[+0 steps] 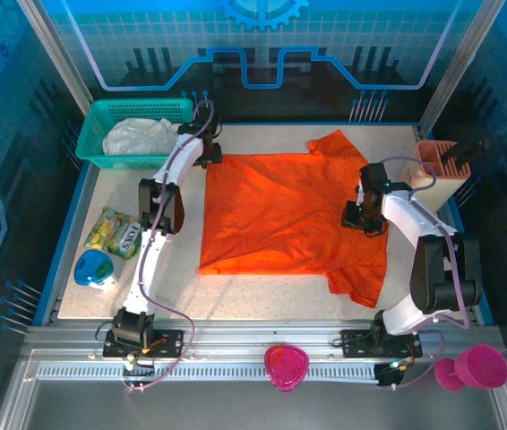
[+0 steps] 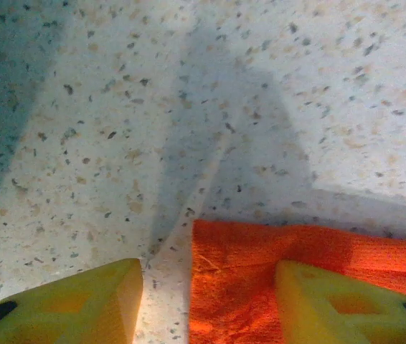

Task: Fold and stack the t-shirts

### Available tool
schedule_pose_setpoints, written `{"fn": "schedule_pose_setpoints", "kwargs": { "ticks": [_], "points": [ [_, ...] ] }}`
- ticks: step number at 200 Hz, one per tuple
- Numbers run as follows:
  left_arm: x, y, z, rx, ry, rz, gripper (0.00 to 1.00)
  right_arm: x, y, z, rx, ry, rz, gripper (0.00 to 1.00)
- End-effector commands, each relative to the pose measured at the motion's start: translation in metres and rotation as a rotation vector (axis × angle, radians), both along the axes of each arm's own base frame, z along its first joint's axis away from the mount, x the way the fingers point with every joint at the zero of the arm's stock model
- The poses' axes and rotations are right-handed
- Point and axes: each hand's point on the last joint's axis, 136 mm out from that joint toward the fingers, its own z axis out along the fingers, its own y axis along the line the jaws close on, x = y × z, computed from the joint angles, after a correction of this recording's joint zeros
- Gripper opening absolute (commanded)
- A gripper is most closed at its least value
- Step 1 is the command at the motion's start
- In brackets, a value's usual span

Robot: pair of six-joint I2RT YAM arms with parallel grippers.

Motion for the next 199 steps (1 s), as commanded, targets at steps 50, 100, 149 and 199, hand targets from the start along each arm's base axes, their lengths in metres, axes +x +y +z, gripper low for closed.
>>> {"fn": "schedule_pose_setpoints", "kwargs": {
  "ticks": [50,100,149,199],
  "points": [
    [-0.018,-0.011,-0.033,-0.098,0.117,0.039,0.47,-0.007,0.007,0.000,0.021,0.022,0.026,0.37],
    [-0.021,-0.008,-0.035,-0.082,0.127,0.064,0.27,-0.011,0.007,0.001,0.021,0.013,0.031,0.37],
    [-0.015,-0.009,-0.027,-0.091,0.085,0.064,0.00,-0.002,0.007,0.010,0.022,-0.024,0.049,0.40],
    [-0.012,-0.041,0.009,-0.123,0.010,-0.035,0.00,0.058,-0.008,0.047,0.032,-0.164,0.031,0.48]
  ]
}}
